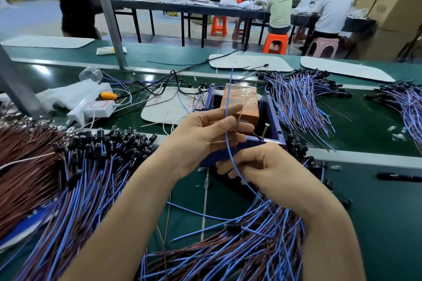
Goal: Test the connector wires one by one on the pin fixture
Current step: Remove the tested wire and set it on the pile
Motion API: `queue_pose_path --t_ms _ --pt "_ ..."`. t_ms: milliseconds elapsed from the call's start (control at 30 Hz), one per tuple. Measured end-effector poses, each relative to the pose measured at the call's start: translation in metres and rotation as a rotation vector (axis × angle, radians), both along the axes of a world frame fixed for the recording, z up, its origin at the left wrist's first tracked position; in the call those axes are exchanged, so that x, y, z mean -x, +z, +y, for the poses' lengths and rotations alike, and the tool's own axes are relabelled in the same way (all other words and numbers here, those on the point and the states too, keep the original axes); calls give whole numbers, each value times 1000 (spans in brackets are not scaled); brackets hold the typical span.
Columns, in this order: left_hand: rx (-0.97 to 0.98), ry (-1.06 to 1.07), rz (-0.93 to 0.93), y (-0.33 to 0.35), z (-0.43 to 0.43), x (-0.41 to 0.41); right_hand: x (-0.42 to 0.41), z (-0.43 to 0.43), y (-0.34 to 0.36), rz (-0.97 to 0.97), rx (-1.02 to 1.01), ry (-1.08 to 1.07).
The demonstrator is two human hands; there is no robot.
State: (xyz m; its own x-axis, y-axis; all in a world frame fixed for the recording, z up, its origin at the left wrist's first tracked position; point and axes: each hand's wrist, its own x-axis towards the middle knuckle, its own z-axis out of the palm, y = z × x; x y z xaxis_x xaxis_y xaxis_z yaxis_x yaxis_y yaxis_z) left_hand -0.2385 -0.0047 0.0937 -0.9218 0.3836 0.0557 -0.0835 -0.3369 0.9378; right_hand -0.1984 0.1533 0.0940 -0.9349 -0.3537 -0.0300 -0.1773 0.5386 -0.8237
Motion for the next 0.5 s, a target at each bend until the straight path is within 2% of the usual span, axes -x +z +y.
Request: queue_pose_path --t_ms 133,167,267,367,500 --pt "17 24 45 -2 6 0 6 4 2 -126 543 -235" --pt "45 13 66 -2 6 -1 8 5 2 -115 602 -312" --pt "175 -19 98 -4 6 -3 13 8 -3 19 578 -421" --pt "290 -55 77 -7 9 -5 14 4 -6 104 665 -453" --pt "370 -139 68 -10 14 -7 17 3 -7 112 739 -482"
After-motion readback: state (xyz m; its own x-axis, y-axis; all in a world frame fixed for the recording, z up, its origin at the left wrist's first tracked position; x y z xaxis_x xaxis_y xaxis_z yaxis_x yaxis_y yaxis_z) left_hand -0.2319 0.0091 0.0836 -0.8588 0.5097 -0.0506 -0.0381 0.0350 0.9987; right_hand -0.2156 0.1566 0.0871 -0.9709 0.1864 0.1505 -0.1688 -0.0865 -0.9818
